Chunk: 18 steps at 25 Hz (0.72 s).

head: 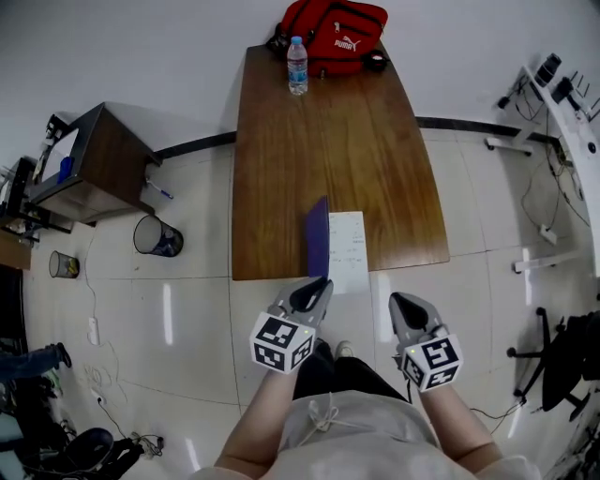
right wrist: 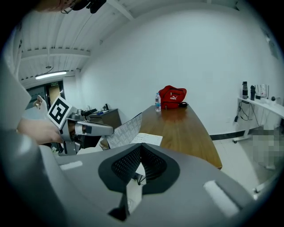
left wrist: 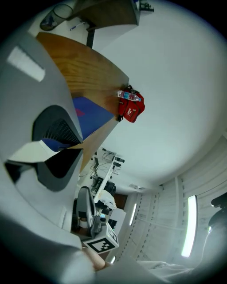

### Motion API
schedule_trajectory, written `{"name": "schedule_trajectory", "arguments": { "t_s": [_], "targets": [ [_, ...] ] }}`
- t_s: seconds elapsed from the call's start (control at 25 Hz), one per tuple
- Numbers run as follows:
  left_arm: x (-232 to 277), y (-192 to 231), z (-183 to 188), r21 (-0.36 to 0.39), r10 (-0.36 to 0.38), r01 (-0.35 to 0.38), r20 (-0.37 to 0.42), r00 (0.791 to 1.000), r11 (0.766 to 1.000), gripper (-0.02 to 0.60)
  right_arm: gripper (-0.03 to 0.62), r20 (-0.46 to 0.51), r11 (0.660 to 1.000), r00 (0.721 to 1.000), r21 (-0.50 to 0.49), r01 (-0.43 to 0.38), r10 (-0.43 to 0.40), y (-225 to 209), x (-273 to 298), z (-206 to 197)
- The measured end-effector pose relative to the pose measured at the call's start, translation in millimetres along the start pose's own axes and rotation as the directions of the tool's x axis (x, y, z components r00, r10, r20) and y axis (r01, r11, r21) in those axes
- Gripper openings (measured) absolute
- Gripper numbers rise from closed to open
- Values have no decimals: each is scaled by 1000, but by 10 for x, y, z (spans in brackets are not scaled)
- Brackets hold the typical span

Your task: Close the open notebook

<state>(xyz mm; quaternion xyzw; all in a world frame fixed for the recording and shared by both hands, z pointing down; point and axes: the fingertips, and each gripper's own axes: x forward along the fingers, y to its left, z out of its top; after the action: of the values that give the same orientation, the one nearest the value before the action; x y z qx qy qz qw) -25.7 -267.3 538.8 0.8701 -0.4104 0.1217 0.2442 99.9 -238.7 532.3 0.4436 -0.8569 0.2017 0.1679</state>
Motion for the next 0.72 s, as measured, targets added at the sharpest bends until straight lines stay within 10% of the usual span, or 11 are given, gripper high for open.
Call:
{"name": "schedule_trajectory", "arguments": {
  "t_s": [0.72],
  "targets": [
    [1212,-307,-914,72,68,-59,-126,990,996,52,8,-53,977,987,141,157,-151,-768,-366,-802]
  ]
}}
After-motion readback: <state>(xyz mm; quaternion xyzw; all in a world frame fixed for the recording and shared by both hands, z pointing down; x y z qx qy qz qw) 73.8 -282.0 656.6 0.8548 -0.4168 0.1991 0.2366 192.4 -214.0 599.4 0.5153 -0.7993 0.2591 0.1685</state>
